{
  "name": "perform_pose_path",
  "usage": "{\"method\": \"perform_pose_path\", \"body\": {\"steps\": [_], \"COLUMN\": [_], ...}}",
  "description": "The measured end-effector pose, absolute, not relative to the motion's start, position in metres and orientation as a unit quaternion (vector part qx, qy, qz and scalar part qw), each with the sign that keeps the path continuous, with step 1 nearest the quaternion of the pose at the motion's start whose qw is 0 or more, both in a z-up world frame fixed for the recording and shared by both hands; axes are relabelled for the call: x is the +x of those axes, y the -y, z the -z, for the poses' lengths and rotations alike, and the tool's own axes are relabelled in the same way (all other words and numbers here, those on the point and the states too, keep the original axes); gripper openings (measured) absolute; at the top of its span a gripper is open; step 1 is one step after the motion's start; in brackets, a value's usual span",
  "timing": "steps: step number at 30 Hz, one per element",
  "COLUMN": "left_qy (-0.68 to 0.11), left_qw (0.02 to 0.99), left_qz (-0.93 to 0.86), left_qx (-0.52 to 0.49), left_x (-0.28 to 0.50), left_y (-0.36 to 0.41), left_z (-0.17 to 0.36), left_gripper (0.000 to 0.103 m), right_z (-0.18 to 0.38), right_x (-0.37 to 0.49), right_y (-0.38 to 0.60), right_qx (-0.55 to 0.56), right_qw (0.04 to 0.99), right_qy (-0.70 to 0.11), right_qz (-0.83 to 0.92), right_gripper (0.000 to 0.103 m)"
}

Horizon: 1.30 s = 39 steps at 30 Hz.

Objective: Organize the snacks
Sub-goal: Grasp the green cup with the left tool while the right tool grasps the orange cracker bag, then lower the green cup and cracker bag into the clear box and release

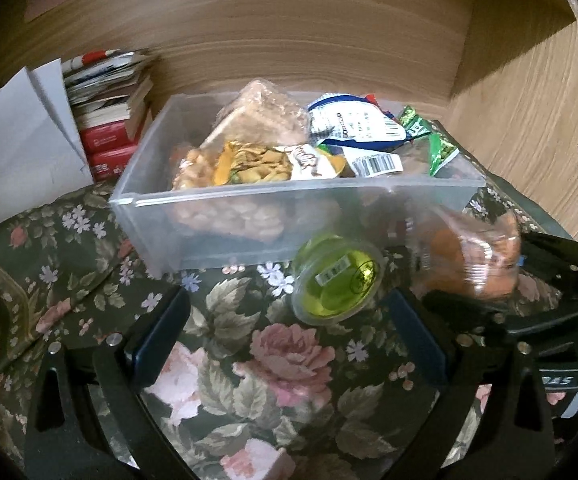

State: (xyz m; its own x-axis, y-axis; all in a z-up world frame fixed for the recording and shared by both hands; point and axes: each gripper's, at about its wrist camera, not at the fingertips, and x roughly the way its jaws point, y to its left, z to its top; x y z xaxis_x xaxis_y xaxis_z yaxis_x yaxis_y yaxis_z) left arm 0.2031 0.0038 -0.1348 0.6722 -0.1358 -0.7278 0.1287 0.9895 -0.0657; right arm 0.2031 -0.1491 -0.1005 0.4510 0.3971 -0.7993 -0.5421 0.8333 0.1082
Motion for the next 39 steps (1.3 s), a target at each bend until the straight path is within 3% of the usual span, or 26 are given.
{"method": "perform_pose_path", "body": {"steps": [8, 10, 12, 14, 25, 39], "left_qy": [-0.424, -0.432, -0.444, -0.456, -0.419, -0.333], "left_qw": [0.902, 0.897, 0.892, 0.885, 0.903, 0.94], "left_qz": [0.085, 0.087, 0.087, 0.092, 0.087, 0.065], "left_qx": [-0.005, -0.004, -0.001, -0.002, -0.023, -0.045], "left_x": [0.24, 0.246, 0.252, 0.256, 0.233, 0.21], "left_y": [0.022, 0.028, 0.034, 0.037, 0.013, -0.039], "left_z": [0.146, 0.15, 0.155, 0.159, 0.142, 0.066], "left_gripper": [0.095, 0.088, 0.068, 0.056, 0.056, 0.056], "right_z": [0.083, 0.08, 0.077, 0.077, 0.066, 0.034], "right_x": [0.202, 0.202, 0.202, 0.201, 0.196, 0.213], "right_y": [0.181, 0.185, 0.189, 0.191, 0.188, 0.157], "right_qx": [-0.056, -0.051, -0.048, -0.045, -0.043, -0.056], "right_qw": [0.867, 0.87, 0.873, 0.875, 0.886, 0.9], "right_qy": [-0.426, -0.423, -0.42, -0.416, -0.388, -0.338], "right_qz": [-0.252, -0.248, -0.242, -0.242, -0.252, -0.269], "right_gripper": [0.06, 0.06, 0.06, 0.06, 0.06, 0.06]}}
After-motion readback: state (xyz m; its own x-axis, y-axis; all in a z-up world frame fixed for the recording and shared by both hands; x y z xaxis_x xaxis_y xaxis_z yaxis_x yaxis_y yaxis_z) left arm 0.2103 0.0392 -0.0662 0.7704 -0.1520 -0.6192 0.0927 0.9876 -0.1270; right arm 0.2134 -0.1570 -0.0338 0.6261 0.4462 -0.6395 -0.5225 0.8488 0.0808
